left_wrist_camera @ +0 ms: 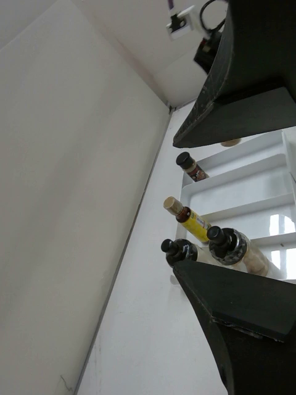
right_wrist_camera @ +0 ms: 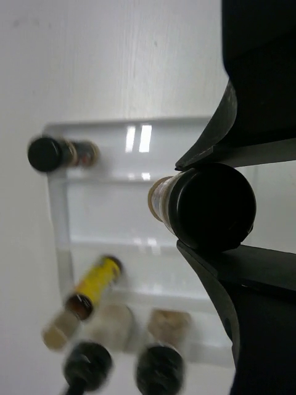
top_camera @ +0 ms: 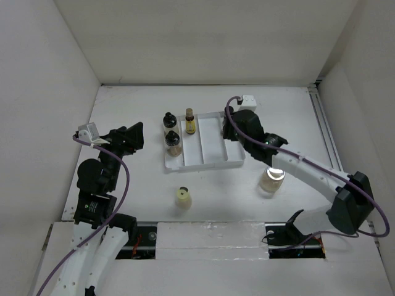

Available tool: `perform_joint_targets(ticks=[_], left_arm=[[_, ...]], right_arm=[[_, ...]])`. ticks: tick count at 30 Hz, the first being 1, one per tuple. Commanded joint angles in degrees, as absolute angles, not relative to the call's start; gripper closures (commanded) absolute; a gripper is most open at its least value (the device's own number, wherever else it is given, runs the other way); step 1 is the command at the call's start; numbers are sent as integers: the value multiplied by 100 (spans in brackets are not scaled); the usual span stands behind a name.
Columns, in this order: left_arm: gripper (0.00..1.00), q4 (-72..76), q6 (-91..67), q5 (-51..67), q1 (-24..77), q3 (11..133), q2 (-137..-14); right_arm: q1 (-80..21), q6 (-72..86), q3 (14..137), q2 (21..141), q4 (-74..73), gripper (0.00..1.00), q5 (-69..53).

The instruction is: Organize the condiment bottles

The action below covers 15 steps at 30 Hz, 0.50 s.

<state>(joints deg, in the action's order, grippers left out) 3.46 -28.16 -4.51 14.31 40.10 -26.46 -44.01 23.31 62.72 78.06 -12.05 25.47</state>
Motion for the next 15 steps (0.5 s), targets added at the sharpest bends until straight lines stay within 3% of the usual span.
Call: perform_joint_targets(ticks=[1,15], left_arm=[[31,580,-2839,-369,1459,3999,-2610],[31,580,-2839,-369,1459,3999,-2663]], right_arm=[[-3746,2197,6635,8399,-880,75,2514],[-3006,2145,7462,10194,-554,70,2214]])
